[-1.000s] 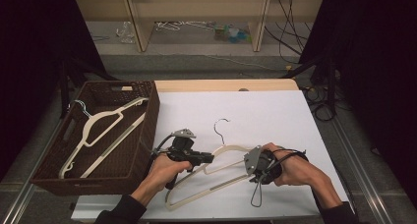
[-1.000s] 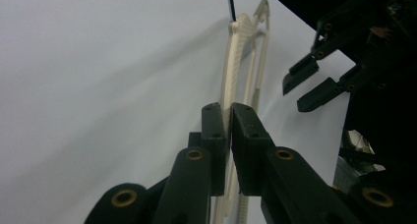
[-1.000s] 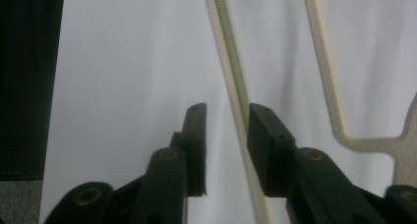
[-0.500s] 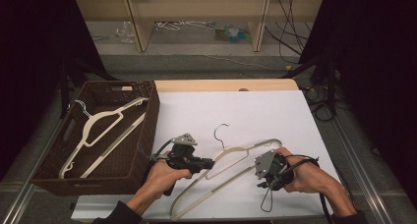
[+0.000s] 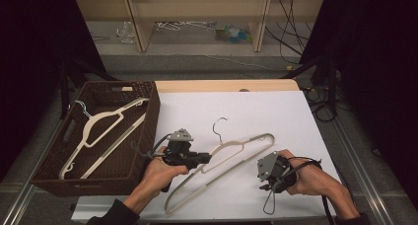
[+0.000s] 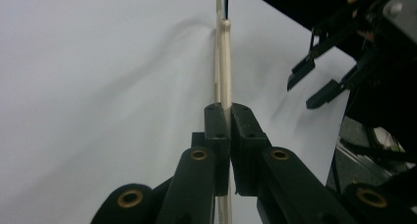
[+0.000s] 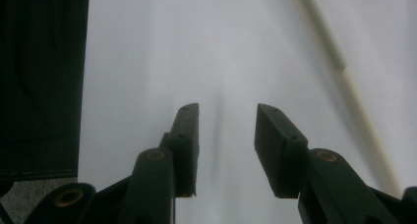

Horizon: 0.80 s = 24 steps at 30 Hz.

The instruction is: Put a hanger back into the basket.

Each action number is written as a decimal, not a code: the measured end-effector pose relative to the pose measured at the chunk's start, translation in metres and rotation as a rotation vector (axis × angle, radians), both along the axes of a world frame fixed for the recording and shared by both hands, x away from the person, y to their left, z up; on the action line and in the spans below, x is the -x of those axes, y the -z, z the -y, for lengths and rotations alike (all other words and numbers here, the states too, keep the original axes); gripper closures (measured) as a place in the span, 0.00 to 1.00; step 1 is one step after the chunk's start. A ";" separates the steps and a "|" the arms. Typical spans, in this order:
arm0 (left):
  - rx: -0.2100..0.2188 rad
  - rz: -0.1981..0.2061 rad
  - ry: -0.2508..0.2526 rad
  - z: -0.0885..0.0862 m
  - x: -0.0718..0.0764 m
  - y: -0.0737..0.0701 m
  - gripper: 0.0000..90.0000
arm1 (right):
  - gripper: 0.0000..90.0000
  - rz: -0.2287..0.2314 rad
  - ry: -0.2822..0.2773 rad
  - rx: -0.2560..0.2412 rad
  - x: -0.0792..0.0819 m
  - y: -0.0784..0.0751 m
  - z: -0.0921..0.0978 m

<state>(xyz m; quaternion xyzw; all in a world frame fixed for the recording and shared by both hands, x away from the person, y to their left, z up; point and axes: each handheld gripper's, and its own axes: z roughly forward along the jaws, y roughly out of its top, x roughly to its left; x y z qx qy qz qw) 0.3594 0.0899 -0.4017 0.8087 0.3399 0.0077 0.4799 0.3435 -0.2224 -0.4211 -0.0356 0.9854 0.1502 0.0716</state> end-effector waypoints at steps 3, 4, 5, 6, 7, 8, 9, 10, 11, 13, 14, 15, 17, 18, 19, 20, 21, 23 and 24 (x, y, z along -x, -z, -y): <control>-0.003 0.012 -0.022 -0.008 -0.003 -0.008 0.96 | 0.69 -0.006 0.004 -0.004 0.001 0.000 0.001; -0.001 0.016 -0.029 -0.010 -0.004 -0.010 0.96 | 0.70 -0.006 0.004 -0.004 0.001 0.000 0.001; 0.000 0.022 -0.040 -0.012 -0.004 -0.013 0.96 | 0.70 -0.006 0.004 -0.004 0.001 0.000 0.001; -0.002 0.028 -0.043 -0.015 -0.005 -0.016 0.96 | 0.70 -0.006 0.003 -0.003 0.001 0.000 0.001; -0.003 0.033 -0.050 -0.017 -0.006 -0.018 0.96 | 0.70 -0.007 0.002 -0.002 0.001 0.000 0.001; -0.007 0.038 -0.054 -0.019 -0.007 -0.022 0.96 | 0.70 -0.006 0.000 -0.001 0.001 0.000 0.001; -0.001 0.045 -0.065 -0.021 -0.007 -0.025 0.96 | 0.70 -0.008 0.000 -0.002 0.001 0.001 0.001; 0.005 0.047 -0.066 -0.024 -0.007 -0.029 0.96 | 0.70 -0.009 0.001 -0.002 0.001 0.001 0.001; 0.008 0.052 -0.071 -0.027 -0.008 -0.034 0.96 | 0.70 -0.009 0.000 0.000 0.001 0.001 0.001; 0.018 0.066 -0.083 -0.034 -0.007 -0.044 0.96 | 0.69 -0.004 0.001 0.000 0.001 0.001 0.001; 0.023 0.075 -0.096 -0.039 -0.007 -0.050 0.96 | 0.69 -0.009 0.006 -0.001 0.001 0.001 0.002; 0.031 0.088 -0.111 -0.044 -0.006 -0.057 0.96 | 0.69 -0.015 0.012 -0.001 0.002 0.001 0.002; 0.051 0.107 -0.139 -0.056 -0.004 -0.072 0.96 | 0.69 -0.011 0.004 -0.001 0.001 0.001 0.002; 0.063 0.119 -0.152 -0.063 -0.003 -0.079 0.96 | 0.69 -0.017 0.010 0.000 0.002 0.002 0.003; 0.063 0.128 -0.164 -0.069 -0.001 -0.086 0.96 | 0.69 -0.017 0.008 0.000 0.002 0.002 0.003; 0.068 0.142 -0.175 -0.077 0.000 -0.093 0.96 | 0.69 -0.016 0.006 0.001 0.002 0.002 0.003; 0.081 0.146 -0.193 -0.084 0.002 -0.100 0.96 | 0.69 -0.014 0.001 0.002 0.001 0.002 0.003; 0.095 0.160 -0.229 -0.099 0.005 -0.111 0.96 | 0.69 -0.021 0.005 0.001 0.002 0.003 0.003; 0.093 0.173 -0.241 -0.108 0.006 -0.117 0.96 | 0.69 -0.020 0.004 0.004 0.002 0.003 0.003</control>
